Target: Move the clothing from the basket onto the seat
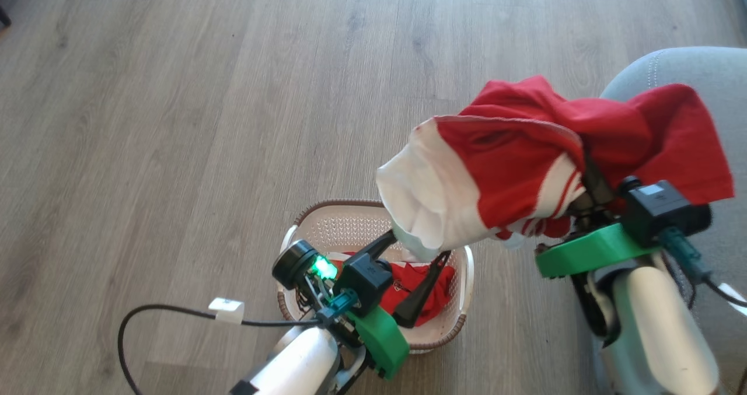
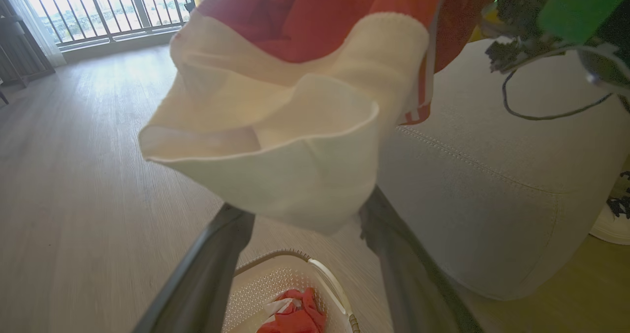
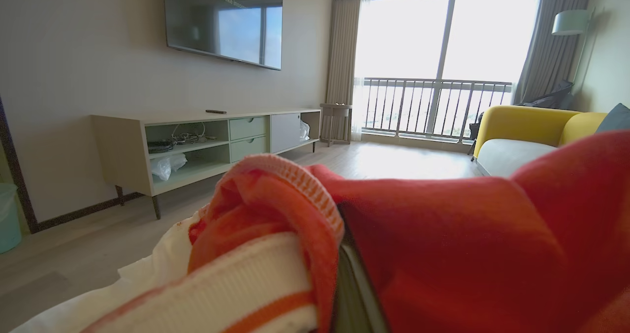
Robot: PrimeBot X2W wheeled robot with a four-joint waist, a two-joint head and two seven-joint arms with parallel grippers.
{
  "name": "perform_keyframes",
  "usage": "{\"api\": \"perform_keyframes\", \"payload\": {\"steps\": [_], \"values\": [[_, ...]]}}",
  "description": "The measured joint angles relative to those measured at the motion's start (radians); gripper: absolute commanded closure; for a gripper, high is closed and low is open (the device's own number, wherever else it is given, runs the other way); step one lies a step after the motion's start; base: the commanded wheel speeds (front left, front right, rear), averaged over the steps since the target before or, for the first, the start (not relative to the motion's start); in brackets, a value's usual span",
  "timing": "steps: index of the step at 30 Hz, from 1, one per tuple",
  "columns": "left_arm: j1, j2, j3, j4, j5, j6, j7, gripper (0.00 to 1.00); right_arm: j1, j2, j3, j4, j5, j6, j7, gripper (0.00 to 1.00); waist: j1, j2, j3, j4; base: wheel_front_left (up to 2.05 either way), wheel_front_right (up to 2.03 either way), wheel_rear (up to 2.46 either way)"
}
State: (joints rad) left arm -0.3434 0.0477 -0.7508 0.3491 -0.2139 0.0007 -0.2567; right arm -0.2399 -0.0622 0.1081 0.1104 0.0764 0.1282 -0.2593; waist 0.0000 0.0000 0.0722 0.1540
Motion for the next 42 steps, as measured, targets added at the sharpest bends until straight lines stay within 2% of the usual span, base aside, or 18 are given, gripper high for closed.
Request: {"api": "perform_keyframes", "payload": {"steps": [6, 16, 26, 29, 36, 42], "values": [[0.038, 0.000, -0.007, 0.029, 0.009, -0.007, 0.000, 0.00, 0.000, 0.000, -0.078, -0.011, -0.019, 0.000, 0.000, 1.00, 0.0000, 0.0000, -0.005, 0.003, 0.00, 0.00, 0.00], [0.086, 0.001, 0.003, 0.039, 0.036, -0.008, 0.000, 0.00, 0.001, 0.001, -0.139, -0.036, -0.048, 0.000, 0.000, 1.00, 0.0000, 0.0000, -0.021, -0.002, 0.00, 0.00, 0.00], [0.157, 0.004, 0.042, -0.104, 0.048, -0.026, 0.000, 0.00, 0.013, 0.004, -0.241, -0.065, -0.049, 0.000, 0.000, 1.00, 0.0000, 0.0000, -0.040, -0.004, 0.00, 0.00, 0.00], [0.169, 0.004, 0.043, -0.131, 0.050, -0.042, 0.000, 0.00, 0.035, 0.007, -0.254, -0.068, -0.049, 0.000, 0.000, 1.00, 0.0000, 0.0000, -0.042, -0.005, 0.00, 0.00, 0.00], [0.186, 0.004, 0.054, -0.146, 0.066, -0.047, 0.000, 0.00, 0.046, 0.009, -0.264, -0.069, -0.049, 0.000, 0.000, 1.00, 0.0000, 0.0000, -0.040, -0.013, 0.00, 0.00, 0.00], [0.185, 0.005, 0.070, -0.147, 0.068, -0.052, 0.000, 0.00, 0.044, 0.010, -0.261, -0.078, -0.067, 0.000, 0.000, 1.00, 0.0000, 0.0000, -0.026, -0.048, 0.00, 0.00, 0.00]]}}
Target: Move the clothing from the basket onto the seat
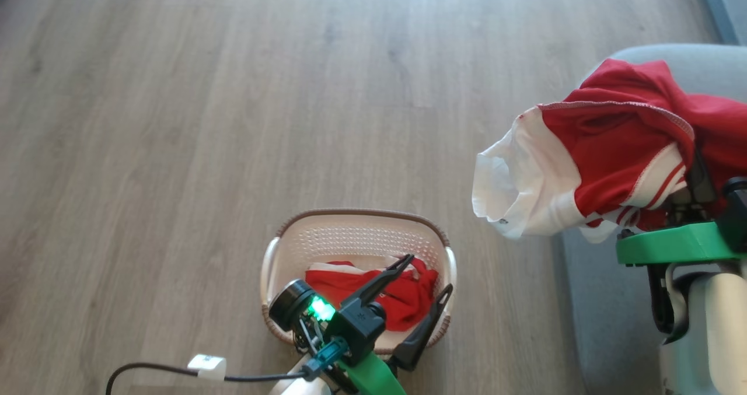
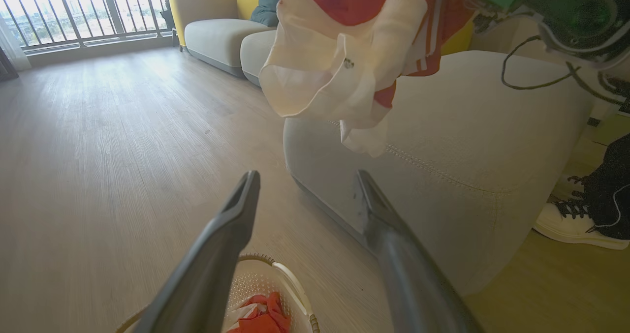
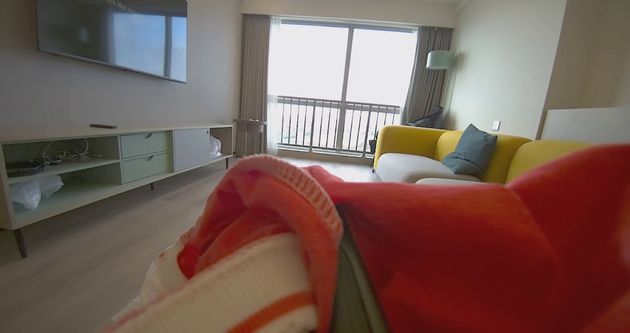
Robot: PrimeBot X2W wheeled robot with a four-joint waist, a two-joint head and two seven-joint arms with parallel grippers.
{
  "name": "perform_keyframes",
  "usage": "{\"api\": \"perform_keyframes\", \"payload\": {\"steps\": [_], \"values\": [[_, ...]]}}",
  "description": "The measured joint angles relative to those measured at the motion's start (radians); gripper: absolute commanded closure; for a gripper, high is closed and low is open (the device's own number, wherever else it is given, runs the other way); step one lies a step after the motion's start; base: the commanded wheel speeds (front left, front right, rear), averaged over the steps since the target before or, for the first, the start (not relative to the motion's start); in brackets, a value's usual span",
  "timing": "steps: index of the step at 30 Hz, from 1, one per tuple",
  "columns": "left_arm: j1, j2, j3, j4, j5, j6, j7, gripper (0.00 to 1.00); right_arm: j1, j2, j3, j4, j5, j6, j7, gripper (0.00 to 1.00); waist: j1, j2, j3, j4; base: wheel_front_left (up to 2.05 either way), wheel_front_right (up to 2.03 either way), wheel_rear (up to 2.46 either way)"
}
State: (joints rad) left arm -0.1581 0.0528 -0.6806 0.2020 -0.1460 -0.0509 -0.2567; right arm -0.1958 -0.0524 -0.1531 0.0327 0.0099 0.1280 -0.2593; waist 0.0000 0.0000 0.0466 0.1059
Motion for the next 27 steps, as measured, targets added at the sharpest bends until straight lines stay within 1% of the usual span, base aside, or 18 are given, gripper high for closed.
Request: {"api": "perform_keyframes", "payload": {"steps": [6, 13, 14, 17, 22, 27], "values": [[-0.005, 0.001, 0.000, -0.019, 0.016, 0.000, 0.000, 0.00, -0.005, 0.000, -0.016, -0.017, -0.010, 0.000, 0.000, 1.00, 0.0000, 0.0000, 0.022, -0.079, 0.00, 0.00, 0.00], [-0.009, 0.002, -0.007, -0.026, 0.025, -0.008, 0.000, 0.00, -0.006, -0.004, -0.080, -0.039, -0.012, 0.000, 0.000, 1.00, 0.0000, 0.0000, 0.042, -0.211, 0.00, 0.00, 0.00], [-0.010, 0.002, -0.013, -0.027, 0.026, -0.009, 0.000, 0.00, -0.004, -0.007, -0.101, -0.045, -0.013, 0.000, 0.000, 1.00, 0.0000, 0.0000, 0.045, -0.251, 0.00, 0.00, 0.00], [-0.010, 0.002, -0.029, -0.032, 0.025, -0.009, 0.000, 0.00, 0.003, -0.012, -0.126, -0.050, -0.016, 0.000, 0.000, 1.00, 0.0000, 0.0000, 0.047, -0.309, 0.00, 0.00, 0.00], [-0.010, 0.002, -0.034, -0.053, 0.022, -0.007, 0.000, 0.00, 0.007, -0.014, -0.166, -0.063, -0.026, 0.000, 0.000, 1.00, 0.0000, 0.0000, 0.048, -0.396, 0.00, 0.00, 0.00], [-0.010, 0.002, -0.040, -0.057, 0.023, -0.006, 0.000, 0.00, 0.039, -0.012, -0.197, -0.071, -0.024, 0.000, 0.000, 1.00, 0.0000, 0.0000, 0.054, -0.464, 0.00, 0.00, 0.00]]}}
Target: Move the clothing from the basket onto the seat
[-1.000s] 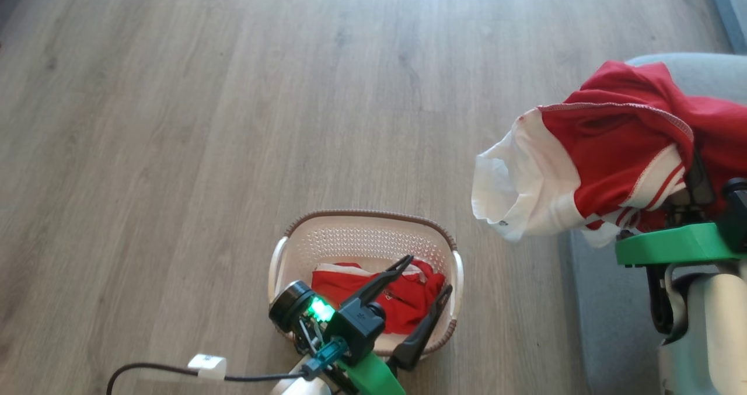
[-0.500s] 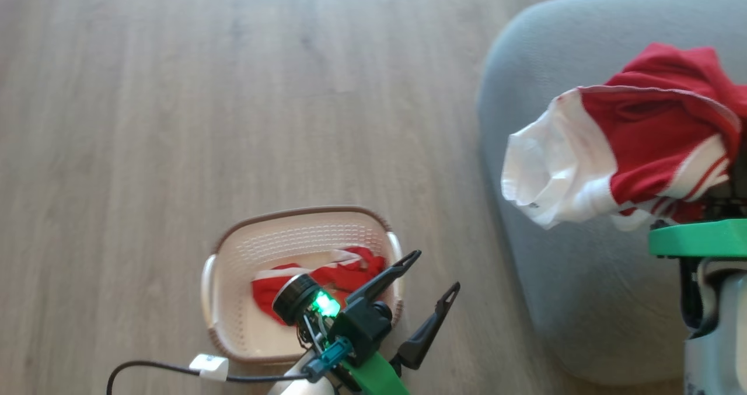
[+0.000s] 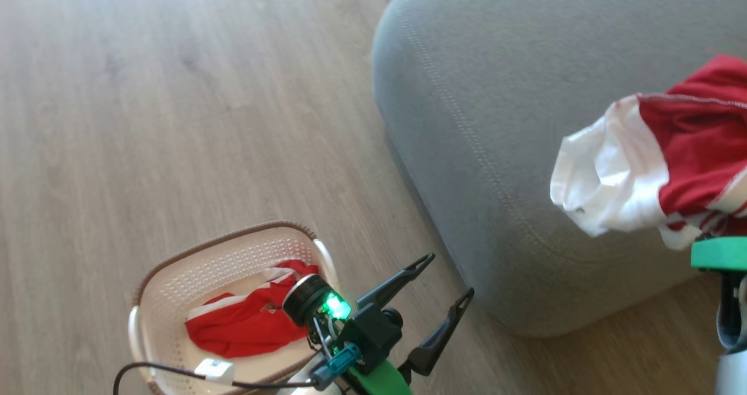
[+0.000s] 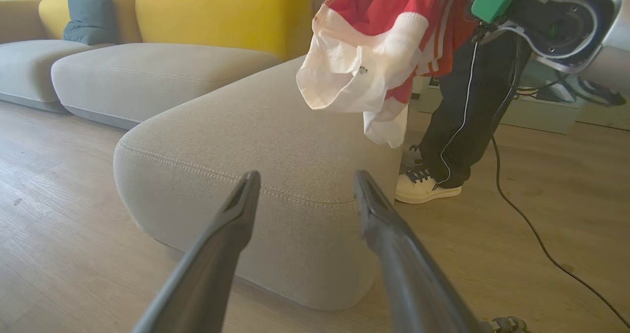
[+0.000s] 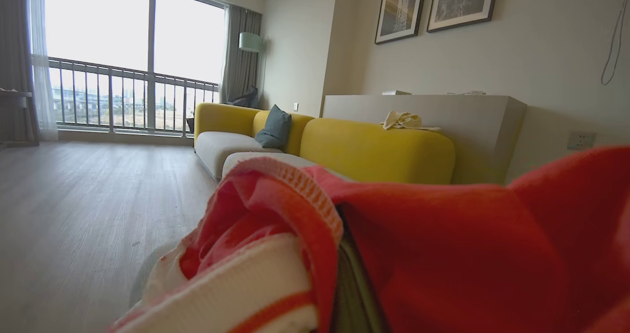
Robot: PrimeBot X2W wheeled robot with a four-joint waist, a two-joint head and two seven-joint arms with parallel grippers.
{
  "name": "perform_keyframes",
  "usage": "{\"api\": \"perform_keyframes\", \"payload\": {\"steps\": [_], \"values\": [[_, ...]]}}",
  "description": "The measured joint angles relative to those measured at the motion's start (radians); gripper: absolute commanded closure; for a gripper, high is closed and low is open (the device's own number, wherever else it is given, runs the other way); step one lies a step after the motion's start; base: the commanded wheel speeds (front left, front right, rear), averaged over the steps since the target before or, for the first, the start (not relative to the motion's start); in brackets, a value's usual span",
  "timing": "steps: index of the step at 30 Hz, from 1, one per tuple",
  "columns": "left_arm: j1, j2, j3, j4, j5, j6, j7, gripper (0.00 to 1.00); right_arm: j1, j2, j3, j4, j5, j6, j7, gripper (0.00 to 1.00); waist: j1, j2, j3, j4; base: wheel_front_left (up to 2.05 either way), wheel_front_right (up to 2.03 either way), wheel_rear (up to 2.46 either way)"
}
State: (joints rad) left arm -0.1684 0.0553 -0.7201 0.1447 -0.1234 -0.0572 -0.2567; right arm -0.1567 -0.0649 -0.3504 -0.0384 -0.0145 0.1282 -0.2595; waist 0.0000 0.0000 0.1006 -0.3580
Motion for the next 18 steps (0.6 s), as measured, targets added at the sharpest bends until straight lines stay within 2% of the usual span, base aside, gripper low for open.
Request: {"api": "perform_keyframes", "payload": {"steps": [6, 18], "values": [[-0.001, 0.000, -0.006, 0.000, 0.000, 0.000, 0.000, 0.00, 0.012, 0.005, -0.005, -0.003, 0.004, 0.000, 0.000, 1.00, 0.0000, 0.0000, 0.016, -0.028, 0.00, 0.00, 0.00], [-0.005, 0.001, 0.003, -0.002, 0.003, -0.001, 0.000, 0.00, 0.000, 0.013, -0.066, -0.006, 0.006, 0.000, 0.000, 1.00, 0.0000, 0.0000, 0.051, -0.016, 0.00, 0.00, 0.00]]}}
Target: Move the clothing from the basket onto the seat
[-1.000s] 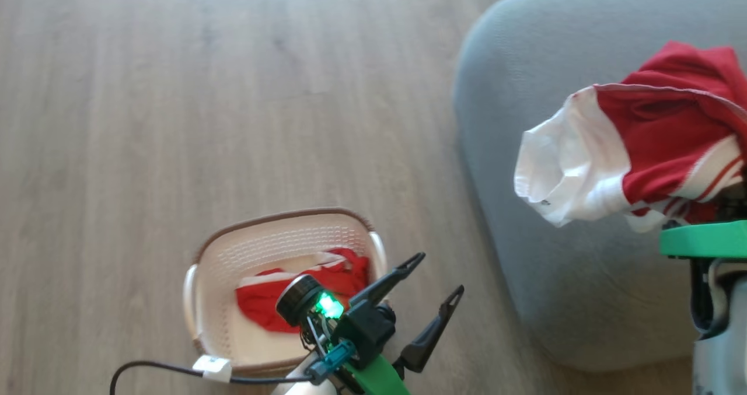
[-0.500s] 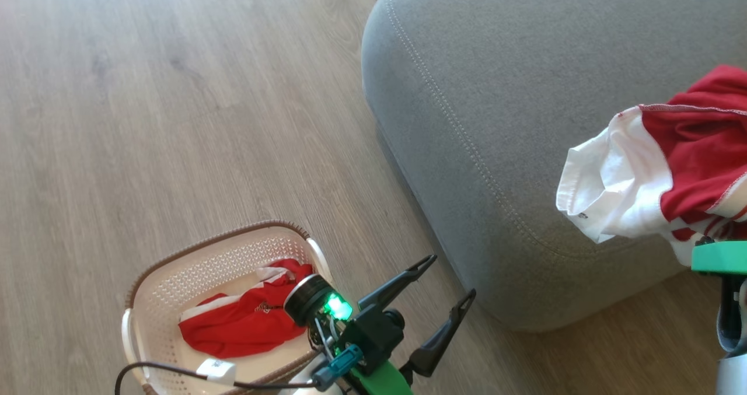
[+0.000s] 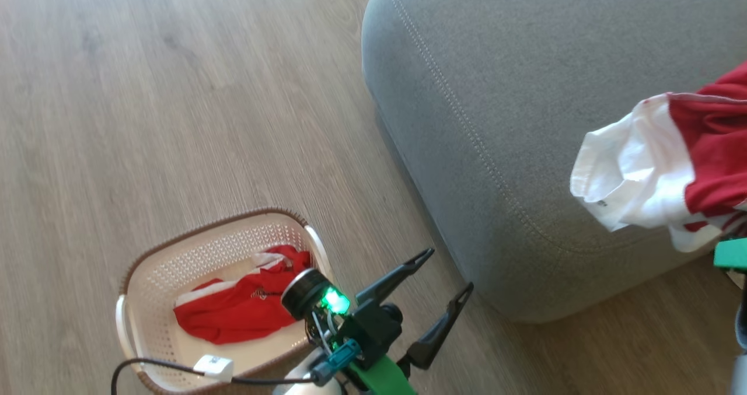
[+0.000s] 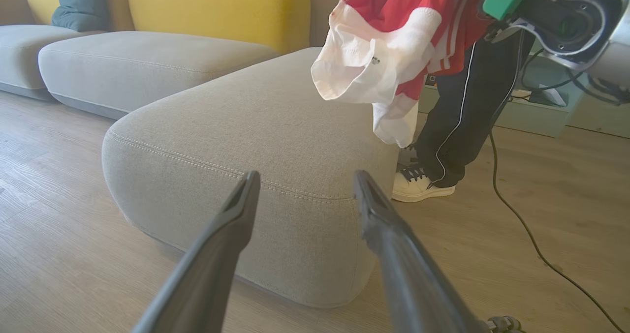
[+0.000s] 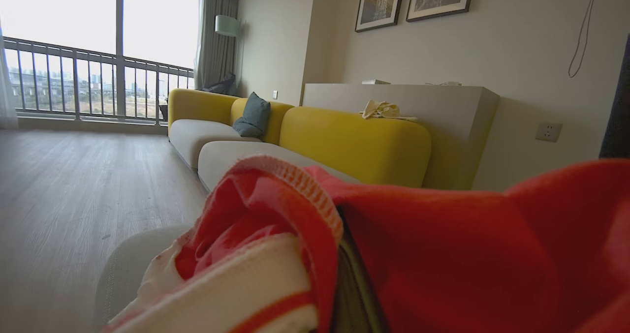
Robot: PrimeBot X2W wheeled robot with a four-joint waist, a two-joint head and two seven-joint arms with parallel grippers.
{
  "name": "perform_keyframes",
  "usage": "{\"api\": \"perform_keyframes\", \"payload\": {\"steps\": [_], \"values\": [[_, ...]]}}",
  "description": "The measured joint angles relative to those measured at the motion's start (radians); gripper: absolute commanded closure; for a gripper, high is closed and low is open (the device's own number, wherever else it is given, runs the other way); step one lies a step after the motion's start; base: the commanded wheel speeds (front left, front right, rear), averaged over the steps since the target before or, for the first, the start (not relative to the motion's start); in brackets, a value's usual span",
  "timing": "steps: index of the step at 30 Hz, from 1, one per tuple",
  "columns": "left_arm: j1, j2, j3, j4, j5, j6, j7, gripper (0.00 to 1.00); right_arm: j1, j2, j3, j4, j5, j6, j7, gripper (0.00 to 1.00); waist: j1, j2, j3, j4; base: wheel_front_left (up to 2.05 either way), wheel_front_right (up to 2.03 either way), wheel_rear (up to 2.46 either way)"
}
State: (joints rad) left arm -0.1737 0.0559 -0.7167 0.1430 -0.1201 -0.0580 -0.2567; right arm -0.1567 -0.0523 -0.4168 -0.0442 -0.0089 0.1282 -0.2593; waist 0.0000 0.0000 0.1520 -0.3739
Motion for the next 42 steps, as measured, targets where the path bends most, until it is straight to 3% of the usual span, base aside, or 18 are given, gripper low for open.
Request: {"api": "perform_keyframes", "payload": {"steps": [9, 14, 22, 27, 32, 42], "values": [[-0.035, 0.005, 0.008, 0.002, 0.077, -0.011, 0.000, 0.00, -0.144, -0.030, -0.056, -0.005, 0.010, 0.000, 0.000, 1.00, 0.0000, 0.0000, 0.092, -0.012, 0.00, 0.00, 0.00], [-0.072, 0.035, 0.025, -0.018, 0.102, -0.018, 0.000, 0.00, -0.260, -0.054, -0.087, 0.004, 0.066, 0.000, 0.000, 1.00, 0.0003, 0.0000, 0.180, -0.020, 0.00, 0.00, 0.00], [-0.116, 0.118, 0.029, -0.057, 0.147, -0.027, 0.000, 0.00, -0.465, -0.155, -0.089, 0.066, 0.060, 0.000, 0.000, 1.00, 0.0003, 0.0000, 0.352, -0.015, 0.00, 0.00, 0.00], [-0.172, 0.139, 0.041, -0.091, 0.148, 0.000, 0.000, 0.00, -0.650, -0.223, -0.090, 0.155, 0.091, 0.000, 0.000, 1.00, 0.0004, 0.0000, 0.460, 0.000, 0.00, 0.00, 0.00], [-0.195, 0.168, 0.041, -0.097, 0.148, 0.001, 0.000, 0.00, -0.796, -0.301, -0.080, 0.335, 0.096, 0.003, 0.000, 1.00, 0.0003, 0.0000, 0.546, 0.026, 0.00, 0.00, 0.00], [-0.242, 0.173, 0.034, -0.119, 0.146, 0.028, 0.000, 0.00, -1.068, -0.386, -0.121, 0.774, 0.079, 0.003, 0.000, 1.00, 0.0001, -0.0001, 0.633, 0.110, 0.00, 0.00, 0.00]]}}
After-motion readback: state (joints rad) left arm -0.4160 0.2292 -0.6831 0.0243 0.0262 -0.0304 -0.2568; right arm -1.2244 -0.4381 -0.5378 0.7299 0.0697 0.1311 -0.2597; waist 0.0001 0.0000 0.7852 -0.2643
